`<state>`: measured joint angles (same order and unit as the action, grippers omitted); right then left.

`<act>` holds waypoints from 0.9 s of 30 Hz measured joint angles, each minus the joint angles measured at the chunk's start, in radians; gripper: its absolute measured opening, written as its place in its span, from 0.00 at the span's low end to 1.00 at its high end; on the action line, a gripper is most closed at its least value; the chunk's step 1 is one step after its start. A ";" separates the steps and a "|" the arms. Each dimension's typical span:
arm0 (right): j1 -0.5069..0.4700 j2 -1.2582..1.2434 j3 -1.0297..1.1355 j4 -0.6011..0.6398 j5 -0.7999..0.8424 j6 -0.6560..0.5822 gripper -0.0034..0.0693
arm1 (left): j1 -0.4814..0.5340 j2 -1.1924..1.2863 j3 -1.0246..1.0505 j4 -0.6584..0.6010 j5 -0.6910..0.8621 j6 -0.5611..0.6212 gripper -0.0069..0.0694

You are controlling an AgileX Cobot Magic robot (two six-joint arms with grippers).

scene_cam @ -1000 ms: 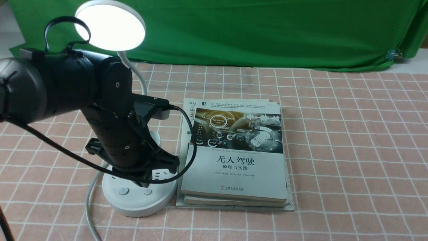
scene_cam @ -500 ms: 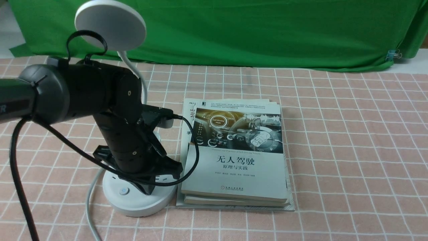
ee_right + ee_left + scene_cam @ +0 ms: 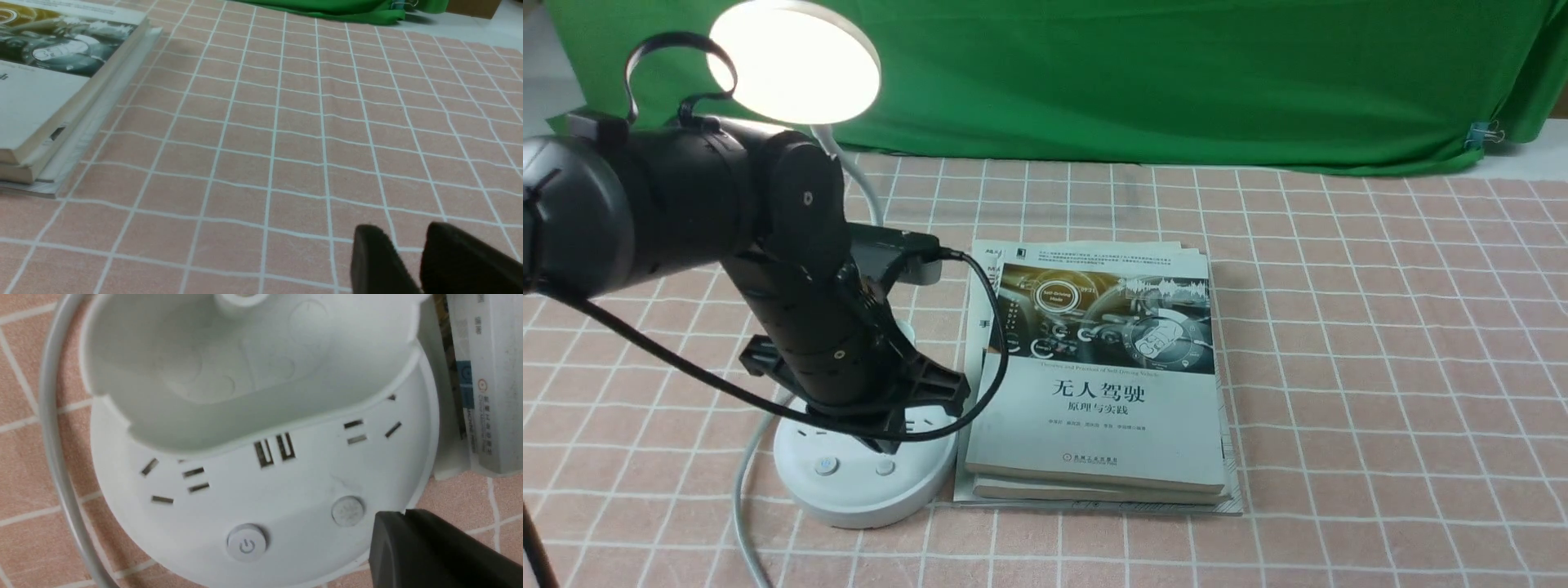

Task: Turn off the table lamp on the pink coffee tablecloth by hand.

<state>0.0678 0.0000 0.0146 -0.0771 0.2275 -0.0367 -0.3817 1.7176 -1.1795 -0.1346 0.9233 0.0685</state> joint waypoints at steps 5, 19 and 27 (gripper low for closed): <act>0.000 0.000 0.000 0.000 0.000 0.000 0.38 | 0.000 0.071 0.000 -0.004 -0.008 -0.001 0.08; 0.000 0.000 0.000 0.000 0.000 0.000 0.38 | 0.000 -0.025 0.000 -0.008 0.024 -0.002 0.08; 0.000 0.000 0.000 0.000 0.000 0.000 0.38 | 0.000 -0.353 0.167 -0.013 -0.062 -0.001 0.09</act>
<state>0.0678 0.0000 0.0146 -0.0771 0.2275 -0.0367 -0.3817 1.3649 -1.0123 -0.1478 0.8615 0.0679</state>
